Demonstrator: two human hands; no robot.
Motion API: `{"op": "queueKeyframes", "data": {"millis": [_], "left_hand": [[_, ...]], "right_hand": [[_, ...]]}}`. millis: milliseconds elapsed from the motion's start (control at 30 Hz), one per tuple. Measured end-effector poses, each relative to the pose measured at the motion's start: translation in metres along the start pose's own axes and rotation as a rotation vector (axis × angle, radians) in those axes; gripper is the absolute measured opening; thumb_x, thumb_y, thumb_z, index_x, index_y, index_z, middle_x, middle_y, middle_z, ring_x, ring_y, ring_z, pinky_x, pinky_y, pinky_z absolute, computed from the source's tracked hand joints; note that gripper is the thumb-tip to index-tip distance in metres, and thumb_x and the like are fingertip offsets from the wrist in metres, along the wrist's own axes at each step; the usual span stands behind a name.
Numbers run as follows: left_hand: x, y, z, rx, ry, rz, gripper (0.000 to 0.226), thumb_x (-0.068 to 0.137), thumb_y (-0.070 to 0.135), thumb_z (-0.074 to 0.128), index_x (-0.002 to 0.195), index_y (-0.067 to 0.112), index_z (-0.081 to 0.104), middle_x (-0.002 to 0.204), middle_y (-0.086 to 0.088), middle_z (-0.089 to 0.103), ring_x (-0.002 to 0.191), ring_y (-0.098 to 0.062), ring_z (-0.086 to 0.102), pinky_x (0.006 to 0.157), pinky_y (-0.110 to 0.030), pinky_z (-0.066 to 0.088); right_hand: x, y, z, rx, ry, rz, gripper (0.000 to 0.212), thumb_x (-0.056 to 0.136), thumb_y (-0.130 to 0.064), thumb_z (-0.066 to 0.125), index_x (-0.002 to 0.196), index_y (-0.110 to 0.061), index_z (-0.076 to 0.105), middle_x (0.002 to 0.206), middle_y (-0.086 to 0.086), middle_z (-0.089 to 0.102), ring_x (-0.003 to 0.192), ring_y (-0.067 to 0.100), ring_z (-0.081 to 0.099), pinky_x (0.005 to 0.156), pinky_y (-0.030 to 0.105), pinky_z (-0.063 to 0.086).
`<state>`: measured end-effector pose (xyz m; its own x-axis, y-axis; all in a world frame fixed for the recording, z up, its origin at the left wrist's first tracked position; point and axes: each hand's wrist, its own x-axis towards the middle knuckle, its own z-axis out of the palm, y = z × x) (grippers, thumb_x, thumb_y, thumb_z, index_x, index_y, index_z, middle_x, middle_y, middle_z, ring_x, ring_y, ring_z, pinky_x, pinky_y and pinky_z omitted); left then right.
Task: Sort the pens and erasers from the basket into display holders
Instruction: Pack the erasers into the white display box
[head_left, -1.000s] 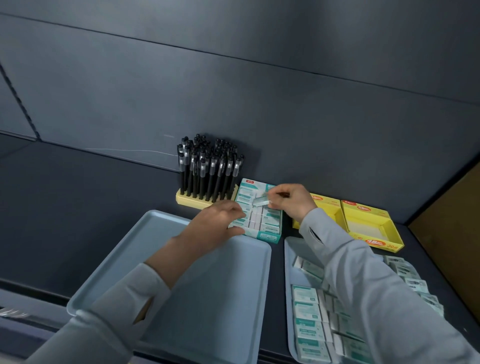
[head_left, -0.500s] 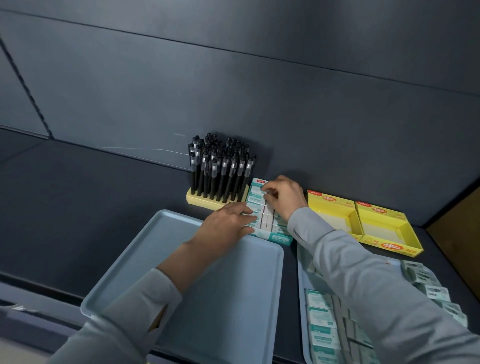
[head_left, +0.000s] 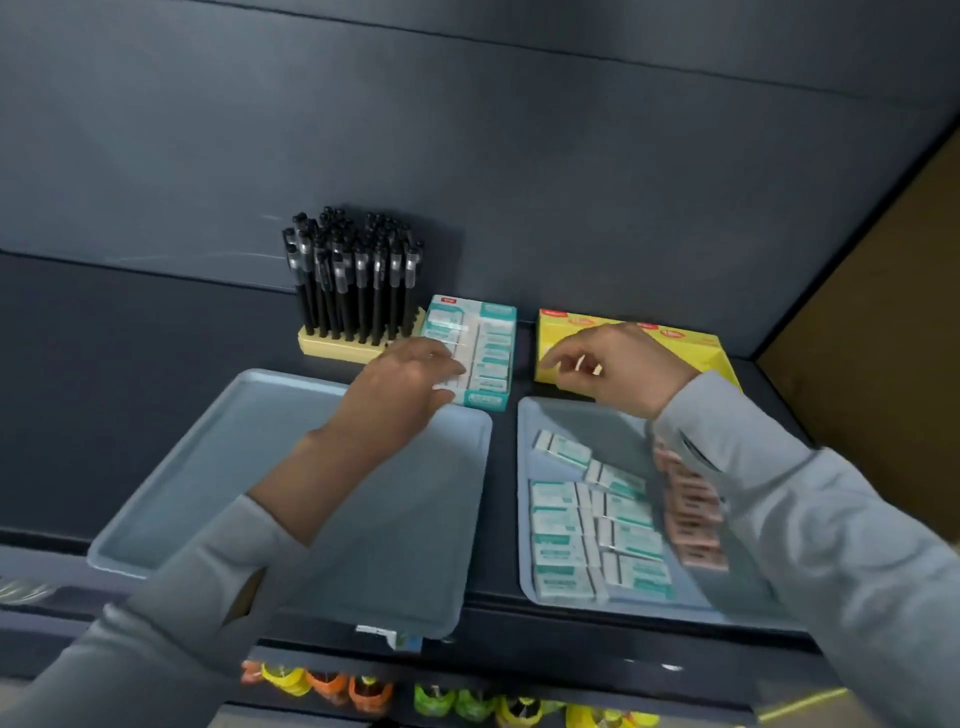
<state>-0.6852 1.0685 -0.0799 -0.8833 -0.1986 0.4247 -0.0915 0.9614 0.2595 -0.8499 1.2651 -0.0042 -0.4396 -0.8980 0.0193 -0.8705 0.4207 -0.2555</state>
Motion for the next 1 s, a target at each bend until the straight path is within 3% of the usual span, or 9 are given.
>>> {"op": "queueKeyframes", "data": {"millis": [167, 333, 467, 533, 633, 733, 833, 933, 1000], "left_hand": [[-0.018, 0.071, 0.009, -0.171, -0.059, 0.049, 0.023, 0.08, 0.019, 0.073, 0.103, 0.016, 0.072, 0.104, -0.003, 0.068, 0.1, -0.025, 0.061, 0.091, -0.036, 0.046], [-0.034, 0.11, 0.025, -0.198, -0.146, -0.043, 0.031, 0.085, 0.029, 0.071, 0.115, 0.021, 0.068, 0.118, 0.002, 0.066, 0.112, -0.018, 0.053, 0.096, -0.026, 0.037], [-0.047, 0.122, 0.02, -0.191, -0.244, -0.065, 0.047, 0.084, 0.048, 0.067, 0.12, 0.018, 0.065, 0.121, 0.0, 0.064, 0.114, -0.019, 0.052, 0.096, -0.029, 0.041], [-0.055, 0.127, 0.014, -0.211, -0.358, -0.065, 0.069, 0.078, 0.065, 0.062, 0.13, 0.02, 0.056, 0.135, 0.003, 0.054, 0.127, -0.015, 0.043, 0.107, -0.03, 0.035], [-0.063, 0.133, 0.008, -0.219, -0.503, -0.091, 0.095, 0.075, 0.066, 0.063, 0.15, 0.02, 0.028, 0.156, 0.007, 0.023, 0.144, -0.008, 0.015, 0.117, -0.022, 0.013], [-0.064, 0.135, 0.012, -0.177, -0.441, -0.075, 0.092, 0.079, 0.063, 0.062, 0.15, 0.016, 0.027, 0.156, 0.004, 0.024, 0.143, -0.011, 0.019, 0.115, -0.021, 0.015], [-0.062, 0.136, 0.022, -0.059, -0.409, -0.081, 0.089, 0.085, 0.063, 0.052, 0.151, 0.011, 0.022, 0.159, -0.002, 0.017, 0.145, -0.016, 0.016, 0.117, -0.023, 0.011], [-0.055, 0.138, 0.028, 0.002, -0.349, -0.075, 0.092, 0.081, 0.072, 0.037, 0.144, 0.005, 0.035, 0.152, -0.01, 0.031, 0.14, -0.024, 0.029, 0.116, -0.028, 0.018], [-0.046, 0.137, 0.029, 0.037, -0.32, -0.058, 0.092, 0.077, 0.074, 0.041, 0.137, 0.003, 0.042, 0.138, -0.01, 0.044, 0.129, -0.025, 0.04, 0.11, -0.029, 0.027]], "right_hand": [[-0.046, 0.012, 0.008, -0.005, -0.075, 0.111, 0.019, 0.084, -0.031, 0.072, 0.101, -0.024, 0.073, 0.084, -0.008, 0.064, 0.085, 0.014, 0.059, 0.074, 0.022, 0.04], [-0.038, 0.011, 0.033, -0.016, -0.111, 0.09, 0.029, 0.079, -0.039, 0.076, 0.102, -0.022, 0.069, 0.086, -0.008, 0.057, 0.085, 0.015, 0.054, 0.073, 0.022, 0.038], [-0.032, 0.006, 0.045, -0.106, -0.147, 0.039, 0.012, 0.078, -0.031, 0.072, 0.083, -0.023, 0.064, 0.082, -0.003, 0.06, 0.086, 0.023, 0.055, 0.069, 0.028, 0.039], [-0.036, 0.008, 0.038, -0.073, -0.13, 0.053, 0.011, 0.077, -0.029, 0.07, 0.086, -0.024, 0.068, 0.086, -0.003, 0.063, 0.088, 0.022, 0.058, 0.074, 0.029, 0.046], [-0.056, 0.016, 0.018, 0.018, -0.146, 0.069, 0.015, 0.078, -0.028, 0.072, 0.093, -0.025, 0.07, 0.087, -0.01, 0.066, 0.089, 0.015, 0.061, 0.081, 0.029, 0.051], [-0.076, 0.021, 0.011, 0.017, -0.237, 0.058, 0.015, 0.079, -0.029, 0.075, 0.093, -0.027, 0.069, 0.082, -0.016, 0.063, 0.083, 0.008, 0.061, 0.077, 0.026, 0.05], [-0.082, 0.027, 0.023, -0.028, -0.2, 0.055, 0.015, 0.08, -0.031, 0.072, 0.094, -0.03, 0.067, 0.089, -0.013, 0.063, 0.089, 0.013, 0.058, 0.078, 0.028, 0.047], [-0.081, 0.028, 0.03, -0.09, -0.196, 0.057, 0.027, 0.084, -0.035, 0.069, 0.11, -0.028, 0.064, 0.105, -0.005, 0.063, 0.099, 0.018, 0.053, 0.08, 0.028, 0.041], [-0.079, 0.025, 0.029, -0.099, -0.226, 0.063, 0.038, 0.085, -0.034, 0.068, 0.122, -0.025, 0.061, 0.114, -0.003, 0.064, 0.106, 0.02, 0.054, 0.086, 0.029, 0.043]]}}
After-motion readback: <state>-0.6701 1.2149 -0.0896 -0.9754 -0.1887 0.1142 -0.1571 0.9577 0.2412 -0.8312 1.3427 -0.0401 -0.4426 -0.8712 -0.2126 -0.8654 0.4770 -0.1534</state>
